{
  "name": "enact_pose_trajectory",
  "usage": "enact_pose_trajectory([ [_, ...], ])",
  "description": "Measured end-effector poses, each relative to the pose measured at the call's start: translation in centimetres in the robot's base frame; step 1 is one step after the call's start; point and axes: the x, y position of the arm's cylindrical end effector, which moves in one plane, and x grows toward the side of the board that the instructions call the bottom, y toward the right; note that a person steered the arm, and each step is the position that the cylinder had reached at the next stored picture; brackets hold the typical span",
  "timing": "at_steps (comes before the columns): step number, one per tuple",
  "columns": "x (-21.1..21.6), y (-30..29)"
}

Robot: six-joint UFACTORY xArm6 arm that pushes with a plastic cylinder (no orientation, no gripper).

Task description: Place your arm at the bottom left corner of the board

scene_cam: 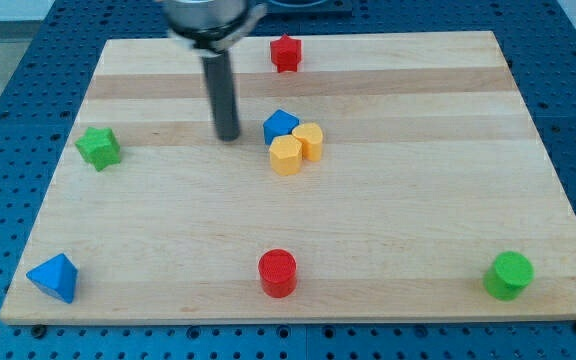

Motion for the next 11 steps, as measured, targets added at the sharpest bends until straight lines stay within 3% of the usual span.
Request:
enact_pose_trajectory([
  [3, 10.2, -16.5],
  [4, 11.8, -18.7],
  [9, 22.1, -18.2],
  [11, 22.2, -12.6],
])
